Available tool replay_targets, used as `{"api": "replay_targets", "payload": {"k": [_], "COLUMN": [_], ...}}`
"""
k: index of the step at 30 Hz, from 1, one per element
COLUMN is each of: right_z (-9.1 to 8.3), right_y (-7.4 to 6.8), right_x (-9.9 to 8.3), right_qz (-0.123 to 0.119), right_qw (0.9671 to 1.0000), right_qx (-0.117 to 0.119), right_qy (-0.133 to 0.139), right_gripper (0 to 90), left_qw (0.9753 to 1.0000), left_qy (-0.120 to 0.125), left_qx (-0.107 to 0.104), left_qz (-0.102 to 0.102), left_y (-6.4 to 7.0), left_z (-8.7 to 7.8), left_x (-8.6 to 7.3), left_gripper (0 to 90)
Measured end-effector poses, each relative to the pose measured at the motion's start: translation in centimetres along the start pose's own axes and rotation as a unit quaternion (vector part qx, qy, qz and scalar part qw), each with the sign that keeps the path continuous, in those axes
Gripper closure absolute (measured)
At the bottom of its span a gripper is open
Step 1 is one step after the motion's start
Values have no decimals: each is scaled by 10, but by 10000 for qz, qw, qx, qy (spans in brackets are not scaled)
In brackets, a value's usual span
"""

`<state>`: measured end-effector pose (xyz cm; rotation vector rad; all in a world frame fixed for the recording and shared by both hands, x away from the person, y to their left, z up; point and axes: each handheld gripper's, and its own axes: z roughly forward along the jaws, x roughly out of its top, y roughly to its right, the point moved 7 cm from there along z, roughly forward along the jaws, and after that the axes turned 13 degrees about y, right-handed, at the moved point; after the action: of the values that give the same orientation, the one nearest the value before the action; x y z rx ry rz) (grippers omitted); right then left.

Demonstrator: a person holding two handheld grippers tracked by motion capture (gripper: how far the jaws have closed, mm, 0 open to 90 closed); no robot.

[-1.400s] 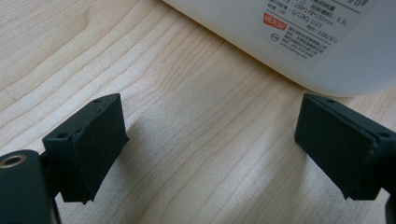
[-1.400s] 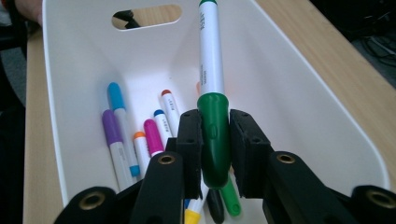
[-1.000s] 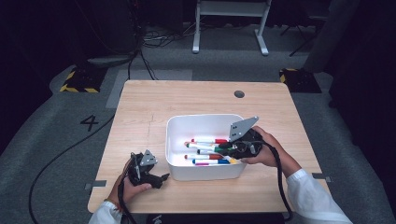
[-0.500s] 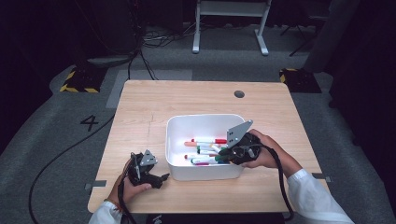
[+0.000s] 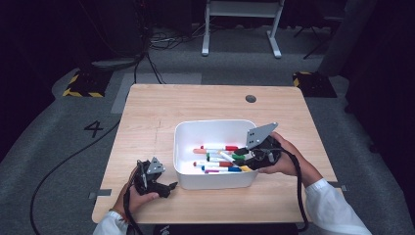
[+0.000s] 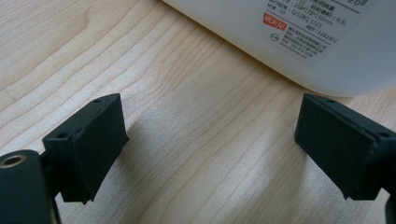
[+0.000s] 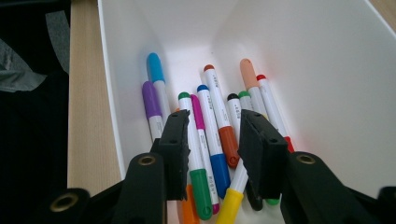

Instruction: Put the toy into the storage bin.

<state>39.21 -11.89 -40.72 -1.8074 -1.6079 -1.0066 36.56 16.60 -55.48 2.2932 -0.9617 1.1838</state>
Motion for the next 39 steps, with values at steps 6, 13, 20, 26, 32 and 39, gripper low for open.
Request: {"api": "replay_targets", "payload": {"k": [6,13,20,26,32,39], "right_z": [-21,-51,-78,-89,-91,-85], "right_y": [5,6,12,14,18,22], "right_x": [-2,-10,-39,-69,-98,-125], "right_qz": [190,342,550,819,967,1061], "right_qw": [9991,9952,9875,9817,9777,9740], "right_qx": [-278,-764,-1378,-1658,-1849,-2003], "right_qy": [272,509,539,450,234,-42], "right_gripper": [545,413,341,314,297,286], "left_qw": [10000,10000,10000,10000,10000,10000], "left_qy": [-1,-2,-2,-6,3,2], "left_qx": [-6,-1,-15,-21,-11,-1], "left_qz": [-3,7,-12,-13,-17,1], "left_y": [0,0,0,0,0,0], "left_z": [0,0,0,0,0,0], "left_x": [0,0,0,0,0,0], "left_gripper": [91,91,91,91,91,90]}}
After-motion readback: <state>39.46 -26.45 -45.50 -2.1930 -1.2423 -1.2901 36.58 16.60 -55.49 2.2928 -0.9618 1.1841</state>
